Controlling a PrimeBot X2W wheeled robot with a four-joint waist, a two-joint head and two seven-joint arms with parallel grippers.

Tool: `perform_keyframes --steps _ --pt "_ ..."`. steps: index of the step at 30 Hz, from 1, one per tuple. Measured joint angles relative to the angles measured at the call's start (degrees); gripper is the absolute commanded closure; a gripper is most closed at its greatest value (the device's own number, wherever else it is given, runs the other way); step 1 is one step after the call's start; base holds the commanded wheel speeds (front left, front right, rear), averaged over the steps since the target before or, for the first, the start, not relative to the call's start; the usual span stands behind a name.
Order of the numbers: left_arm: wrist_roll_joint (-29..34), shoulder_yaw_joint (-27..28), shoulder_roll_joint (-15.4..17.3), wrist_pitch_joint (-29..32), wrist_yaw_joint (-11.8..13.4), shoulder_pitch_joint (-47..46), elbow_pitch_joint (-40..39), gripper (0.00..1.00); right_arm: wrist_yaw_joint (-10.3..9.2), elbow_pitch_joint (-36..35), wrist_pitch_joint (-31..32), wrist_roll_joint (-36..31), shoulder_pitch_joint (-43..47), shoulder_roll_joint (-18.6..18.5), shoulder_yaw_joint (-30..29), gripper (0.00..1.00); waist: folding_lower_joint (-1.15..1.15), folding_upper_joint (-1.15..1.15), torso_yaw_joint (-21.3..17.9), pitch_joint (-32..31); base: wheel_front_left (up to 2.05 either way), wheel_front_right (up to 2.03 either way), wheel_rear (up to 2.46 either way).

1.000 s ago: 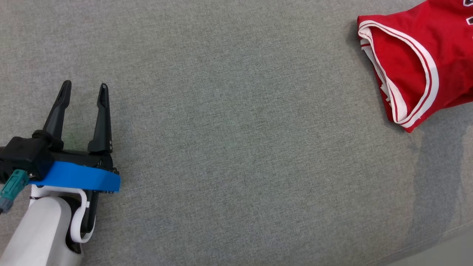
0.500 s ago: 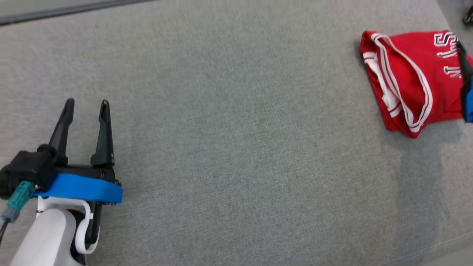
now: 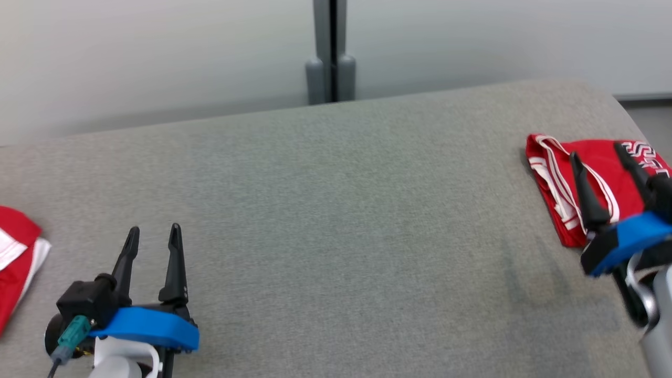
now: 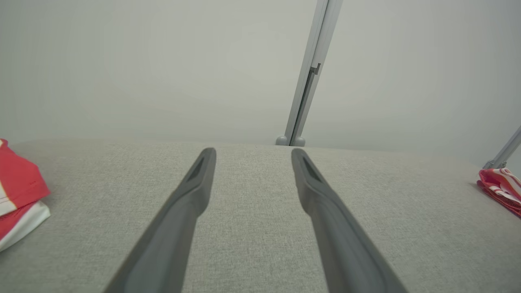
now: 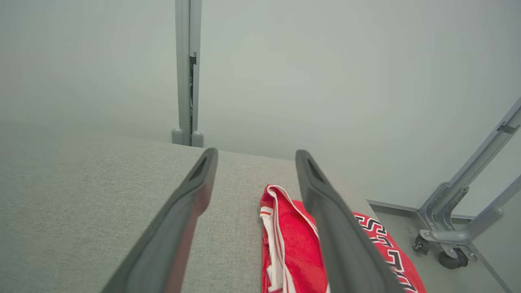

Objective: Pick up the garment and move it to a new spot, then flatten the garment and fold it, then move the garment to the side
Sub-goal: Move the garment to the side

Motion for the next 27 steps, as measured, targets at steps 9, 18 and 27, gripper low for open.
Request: perform_keyframes --steps 9,18,27 --pt "0.7 0.6 -2.0 -0.2 -0.9 3.6 1.8 0.00 -0.01 -16.0 2.1 1.6 17.4 7.9 -5.5 0.00 0.01 0.00 4.8 -4.6 0.00 0.00 0.00" --pt "2.0 2.4 -3.6 -0.3 -1.8 6.5 2.3 0.00 -0.01 -21.2 3.2 -0.9 23.9 13.5 -7.9 0.00 0.01 0.00 6.7 -7.4 0.00 0.00 0.00" --pt "3.1 3.6 -4.4 -0.3 -2.9 6.9 3.4 0.00 -0.01 -19.7 1.3 -1.7 25.0 14.7 -8.2 0.00 0.01 0.00 6.7 -8.0 0.00 0.00 0.00"
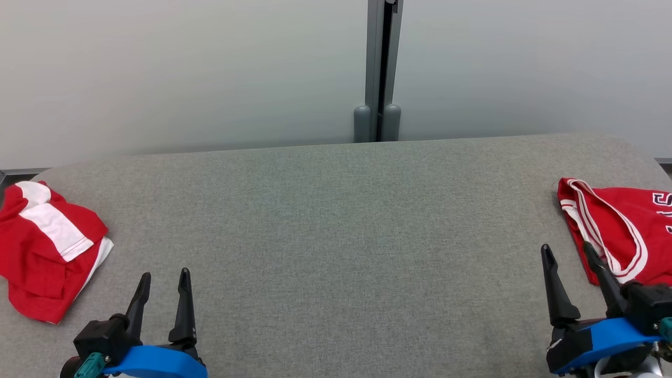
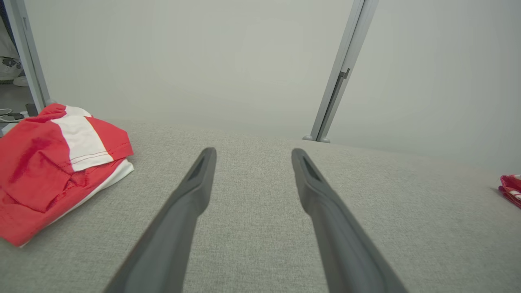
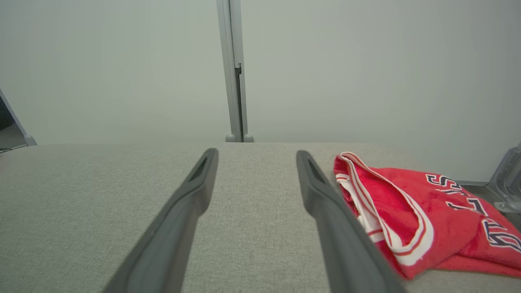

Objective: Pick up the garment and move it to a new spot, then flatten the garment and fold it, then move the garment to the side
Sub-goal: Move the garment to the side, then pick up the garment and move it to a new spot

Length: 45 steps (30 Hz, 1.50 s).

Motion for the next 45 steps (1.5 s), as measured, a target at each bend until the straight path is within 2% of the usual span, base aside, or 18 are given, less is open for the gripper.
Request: perform_keyframes --steps 13,23,33,45 --pt "1.4 0.9 -0.8 0.0 -1.0 -0.3 1.0 0.00 0.00 3.4 -0.3 0.9 0.4 1.1 0.6 0.00 0.01 0.00 0.0 0.1 0.00 0.00 0.00" --pt "2.0 1.4 -1.3 0.0 -1.8 -0.9 1.6 0.00 0.00 6.1 -1.7 1.6 0.3 1.0 1.0 0.00 0.01 0.00 2.1 -0.2 0.00 0.00 0.00" --pt "2.4 1.6 -1.5 0.0 -2.0 -1.3 2.0 0.00 0.00 7.0 -1.9 2.1 0.4 1.0 1.5 0.00 0.01 0.00 7.8 -0.4 0.00 0.00 0.00" --pt "2.3 1.7 -1.2 0.0 -2.0 -1.3 2.5 0.00 0.00 7.7 -2.3 2.3 0.2 1.4 2.9 0.00 0.01 0.00 18.1 0.5 0.00 0.00 0.00"
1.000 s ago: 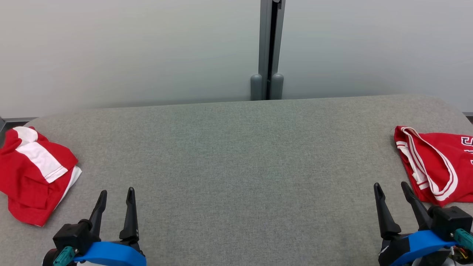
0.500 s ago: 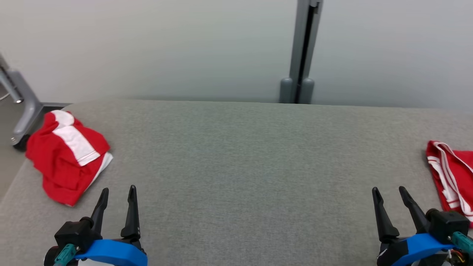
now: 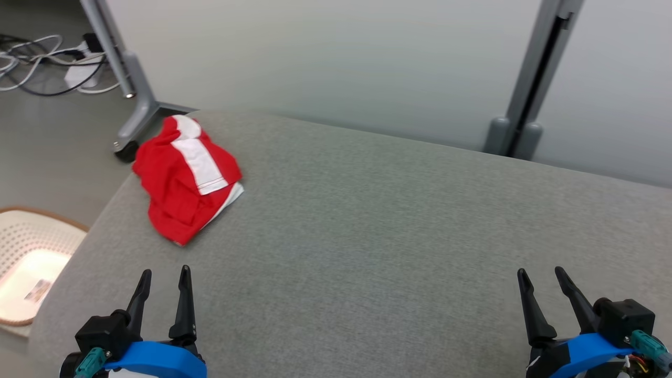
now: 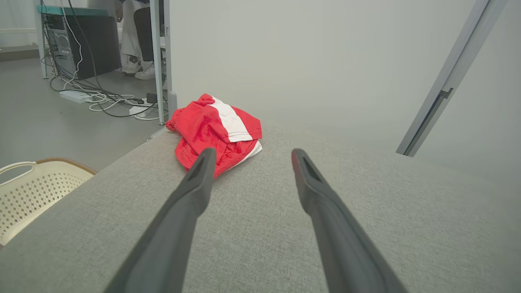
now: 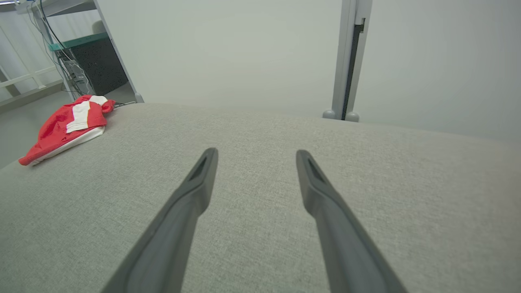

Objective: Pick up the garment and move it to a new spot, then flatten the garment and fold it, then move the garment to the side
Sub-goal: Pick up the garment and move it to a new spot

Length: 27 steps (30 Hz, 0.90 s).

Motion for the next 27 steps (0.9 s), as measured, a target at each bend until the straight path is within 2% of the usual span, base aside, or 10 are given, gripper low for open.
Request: perform_keyframes --steps 13,19,27 --pt "-0.1 0.2 0.1 0.0 0.2 0.1 -0.1 0.00 0.00 0.5 -0.2 0.0 -0.5 0.2 0.9 0.00 0.00 0.00 8.1 1.2 0.00 0.00 0.00" --pt "-0.3 0.1 0.2 0.0 0.2 0.2 -0.4 0.00 0.00 0.7 -0.2 0.1 -0.5 0.2 0.8 0.00 0.00 0.00 9.8 1.5 0.00 0.00 0.00" --pt "-0.5 0.0 0.3 0.0 0.5 0.1 -2.0 0.00 0.00 0.7 -0.2 0.2 -0.7 -0.1 1.3 0.00 0.00 0.00 9.7 2.4 0.00 0.00 0.00"
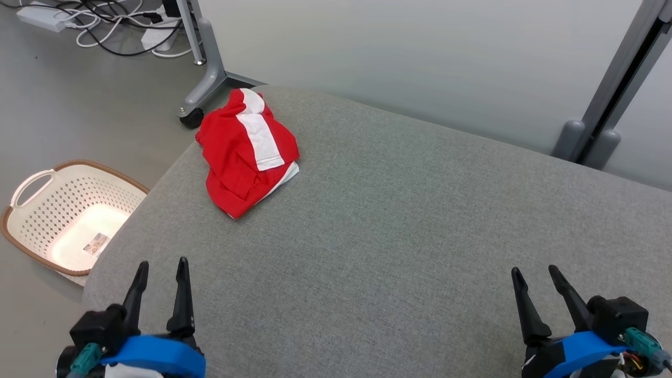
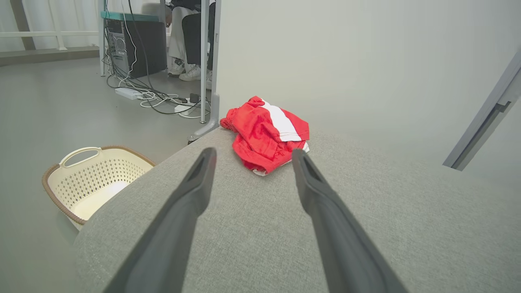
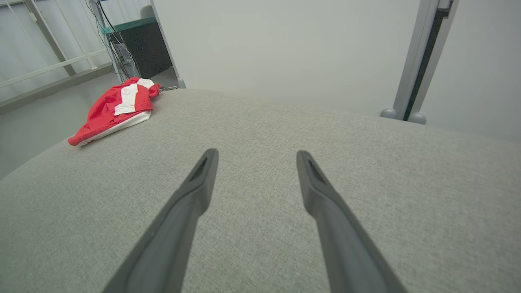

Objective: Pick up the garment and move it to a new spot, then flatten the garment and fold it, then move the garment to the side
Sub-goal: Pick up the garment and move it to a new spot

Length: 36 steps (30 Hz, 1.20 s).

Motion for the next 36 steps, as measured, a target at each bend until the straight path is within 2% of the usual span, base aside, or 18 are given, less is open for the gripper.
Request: perform_keyframes --steps 7,11,14,15,24,26,28,36 --pt "-1.7 1.4 0.2 2.7 1.1 -2.1 -6.6 0.00 0.00 -0.6 0.3 0.0 -0.7 -0.3 0.4 0.00 0.00 0.00 -1.1 1.9 0.00 0.00 0.00" --pt "-3.7 4.0 2.8 8.6 2.9 -6.4 -12.1 0.00 0.00 -1.5 0.3 0.0 -1.5 -0.7 0.5 0.00 0.00 0.00 -2.9 4.6 0.00 0.00 0.00" --pt "-4.2 5.2 4.4 11.2 3.6 -9.2 -13.0 0.00 0.00 -2.1 0.2 -0.2 -2.4 -1.1 0.6 0.00 0.00 0.00 -3.7 6.1 0.00 0.00 0.00" --pt "-4.7 6.6 5.9 13.2 4.3 -11.8 -12.9 0.00 0.00 -2.7 0.0 -0.6 -3.4 -1.4 1.0 0.00 0.01 0.00 -4.7 7.6 0.00 0.00 0.00" --pt "-8.1 12.7 12.6 21.1 6.6 -22.2 -4.4 0.00 0.01 -6.9 -1.9 -3.4 -8.8 -2.8 3.3 0.00 0.00 0.00 -11.9 16.3 0.00 0.00 0.00" --pt "-8.6 13.2 13.3 21.8 6.8 -23.1 -3.2 0.00 0.00 -7.4 -2.0 -3.8 -9.5 -3.1 3.5 0.00 0.00 0.00 -13.0 17.6 0.00 0.00 0.00" --pt "-9.6 15.2 15.0 23.0 7.5 -25.7 -0.5 0.00 0.00 -9.5 -2.3 -4.8 -11.3 -3.9 3.9 0.00 0.01 0.00 -15.8 21.5 0.00 0.00 0.00" --pt "-13.6 20.0 17.9 26.3 9.1 -28.9 4.5 0.00 0.00 -14.6 -2.7 -5.9 -13.2 -4.9 4.1 0.00 0.01 0.00 -21.3 30.5 0.00 0.00 0.00"
